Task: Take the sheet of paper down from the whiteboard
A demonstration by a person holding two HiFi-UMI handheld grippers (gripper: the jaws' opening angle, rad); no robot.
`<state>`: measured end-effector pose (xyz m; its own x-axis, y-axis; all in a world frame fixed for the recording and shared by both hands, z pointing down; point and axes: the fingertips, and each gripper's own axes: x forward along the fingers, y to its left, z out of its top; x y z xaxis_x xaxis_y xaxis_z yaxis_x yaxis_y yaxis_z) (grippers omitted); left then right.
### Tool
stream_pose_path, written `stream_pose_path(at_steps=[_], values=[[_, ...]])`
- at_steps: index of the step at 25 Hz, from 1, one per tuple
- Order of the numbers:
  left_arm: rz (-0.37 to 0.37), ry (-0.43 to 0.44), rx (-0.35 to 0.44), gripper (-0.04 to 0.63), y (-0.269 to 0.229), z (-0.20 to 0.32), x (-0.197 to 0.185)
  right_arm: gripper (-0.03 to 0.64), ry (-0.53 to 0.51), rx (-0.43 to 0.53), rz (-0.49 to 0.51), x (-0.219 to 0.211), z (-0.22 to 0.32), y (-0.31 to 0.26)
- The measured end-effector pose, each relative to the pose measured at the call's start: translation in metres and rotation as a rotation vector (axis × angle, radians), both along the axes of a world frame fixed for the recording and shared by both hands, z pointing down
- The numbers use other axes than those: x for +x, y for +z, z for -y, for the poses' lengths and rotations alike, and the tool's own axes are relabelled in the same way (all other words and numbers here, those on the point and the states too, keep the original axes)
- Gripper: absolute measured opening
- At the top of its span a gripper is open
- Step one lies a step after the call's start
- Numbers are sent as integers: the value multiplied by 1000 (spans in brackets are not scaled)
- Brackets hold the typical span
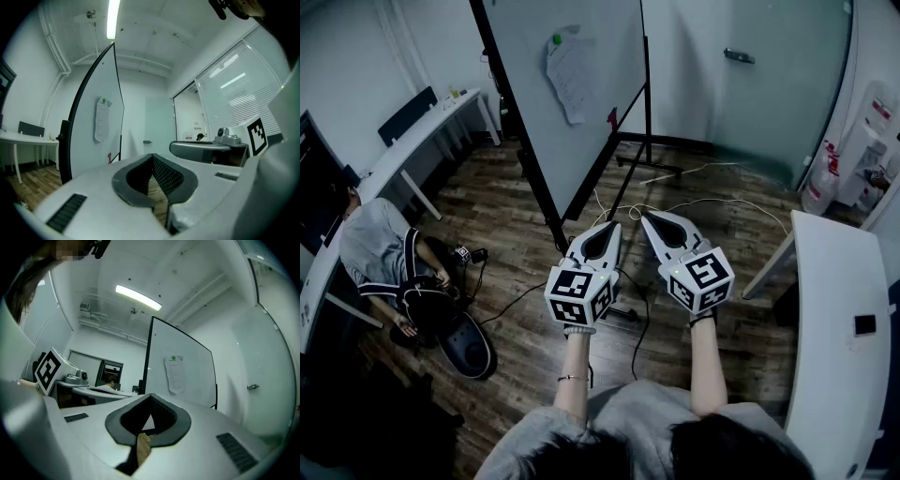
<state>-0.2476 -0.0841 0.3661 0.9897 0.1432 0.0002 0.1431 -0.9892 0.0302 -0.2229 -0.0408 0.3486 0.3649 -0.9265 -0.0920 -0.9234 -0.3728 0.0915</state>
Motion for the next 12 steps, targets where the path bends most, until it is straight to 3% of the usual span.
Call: stream_pose_path(at_steps=[12], values=[[0,7,-8,6,3,3,8,0,1,-7,1,6,4,4]])
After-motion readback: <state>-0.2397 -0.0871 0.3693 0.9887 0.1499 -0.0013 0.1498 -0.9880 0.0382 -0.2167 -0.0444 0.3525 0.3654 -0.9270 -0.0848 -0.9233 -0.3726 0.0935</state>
